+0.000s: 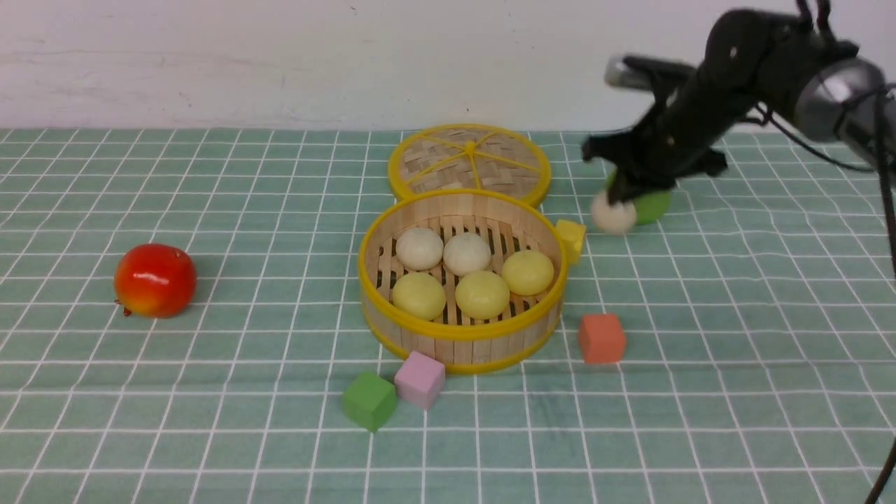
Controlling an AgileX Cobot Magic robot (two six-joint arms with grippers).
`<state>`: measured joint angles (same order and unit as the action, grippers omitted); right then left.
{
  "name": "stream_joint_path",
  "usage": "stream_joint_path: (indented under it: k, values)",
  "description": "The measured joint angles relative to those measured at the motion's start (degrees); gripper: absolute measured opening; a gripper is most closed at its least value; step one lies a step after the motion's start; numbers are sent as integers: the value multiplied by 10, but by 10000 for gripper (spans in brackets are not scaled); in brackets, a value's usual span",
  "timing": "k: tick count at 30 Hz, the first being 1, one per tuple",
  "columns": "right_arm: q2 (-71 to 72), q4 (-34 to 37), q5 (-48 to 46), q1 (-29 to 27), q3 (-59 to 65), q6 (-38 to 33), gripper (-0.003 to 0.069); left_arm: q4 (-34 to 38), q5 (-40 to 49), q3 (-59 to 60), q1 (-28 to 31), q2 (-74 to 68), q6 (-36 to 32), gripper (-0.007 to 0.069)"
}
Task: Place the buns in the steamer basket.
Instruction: Use the right arm to put the steamed stuffed bun into the steamer
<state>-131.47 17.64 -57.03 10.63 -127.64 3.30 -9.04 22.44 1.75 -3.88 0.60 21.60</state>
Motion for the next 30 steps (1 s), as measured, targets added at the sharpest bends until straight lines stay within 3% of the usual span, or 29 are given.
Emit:
stream_joint_path:
  k: [3, 12, 30]
  values:
    - [2, 46, 32, 27, -2, -33, 2, 0, 0, 0, 0, 0, 0, 238]
    - [-41, 72, 67, 70, -1, -71, 2, 0, 0, 0, 0, 0, 0, 238]
    - [-56, 42, 77, 72, -1, -70, 3, 0, 0, 0, 0, 0, 0, 238]
